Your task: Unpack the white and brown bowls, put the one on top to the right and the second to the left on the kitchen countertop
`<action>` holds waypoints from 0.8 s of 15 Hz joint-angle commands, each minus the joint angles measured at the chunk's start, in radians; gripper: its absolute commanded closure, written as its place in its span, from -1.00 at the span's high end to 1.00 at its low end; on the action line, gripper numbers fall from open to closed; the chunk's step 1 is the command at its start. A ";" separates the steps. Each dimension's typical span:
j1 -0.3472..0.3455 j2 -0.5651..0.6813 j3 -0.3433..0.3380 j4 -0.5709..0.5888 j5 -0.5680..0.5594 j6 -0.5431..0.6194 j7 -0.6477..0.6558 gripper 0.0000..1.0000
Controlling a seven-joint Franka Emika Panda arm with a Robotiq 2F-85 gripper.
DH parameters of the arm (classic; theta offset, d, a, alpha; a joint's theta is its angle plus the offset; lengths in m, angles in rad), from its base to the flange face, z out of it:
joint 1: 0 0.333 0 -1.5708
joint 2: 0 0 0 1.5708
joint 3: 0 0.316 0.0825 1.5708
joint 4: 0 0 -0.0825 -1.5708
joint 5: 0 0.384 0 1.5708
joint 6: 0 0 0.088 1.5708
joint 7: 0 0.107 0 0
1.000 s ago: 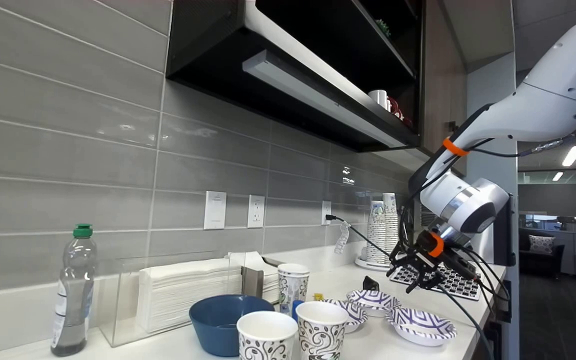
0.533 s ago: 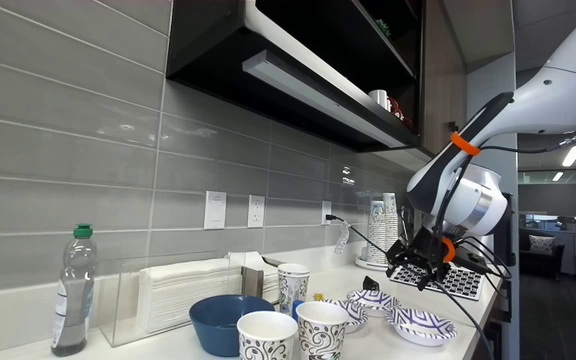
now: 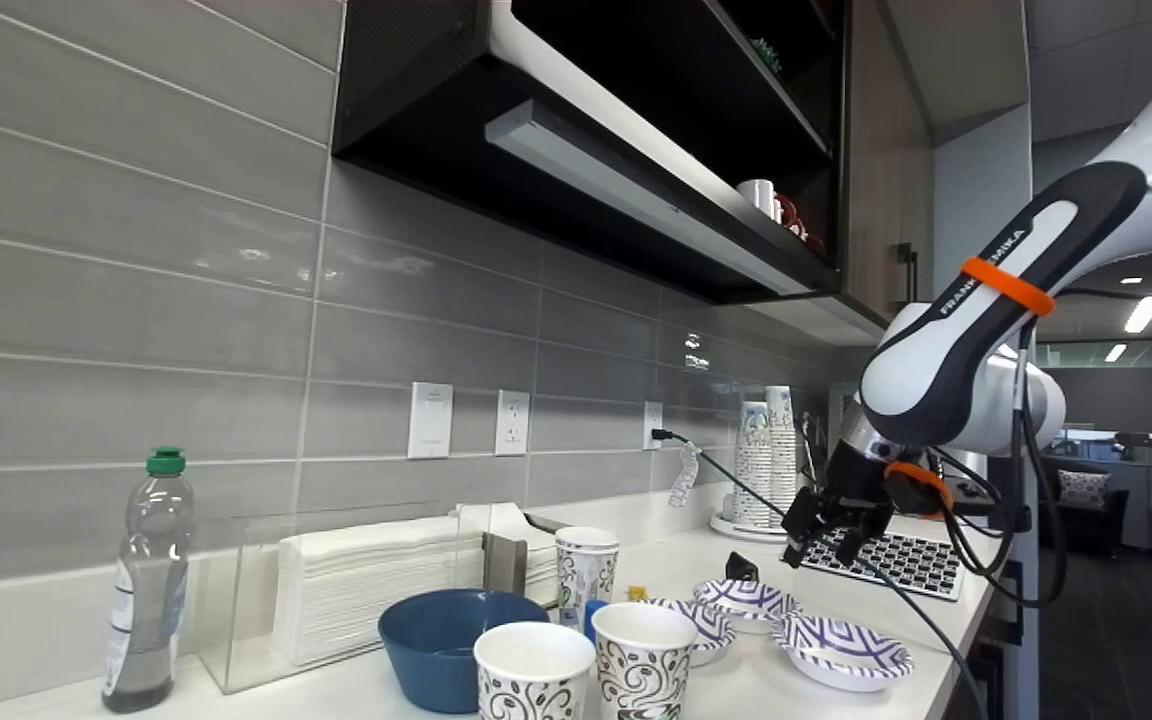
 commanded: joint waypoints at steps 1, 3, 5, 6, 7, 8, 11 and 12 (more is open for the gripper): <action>-0.014 -0.137 0.038 -0.013 -0.167 -0.126 0.078 1.00; -0.004 -0.184 0.055 -0.006 -0.172 -0.186 0.082 1.00; 0.002 -0.229 0.072 -0.004 -0.158 -0.246 0.087 1.00; 0.012 -0.252 0.078 -0.002 -0.135 -0.290 0.088 1.00; 0.013 -0.270 0.085 0.000 -0.133 -0.331 0.095 1.00; 0.008 -0.221 0.073 0.004 -0.138 -0.264 0.071 1.00; 0.010 -0.233 0.073 0.003 -0.138 -0.277 0.073 1.00; 0.010 -0.229 0.072 0.003 -0.138 -0.276 0.073 1.00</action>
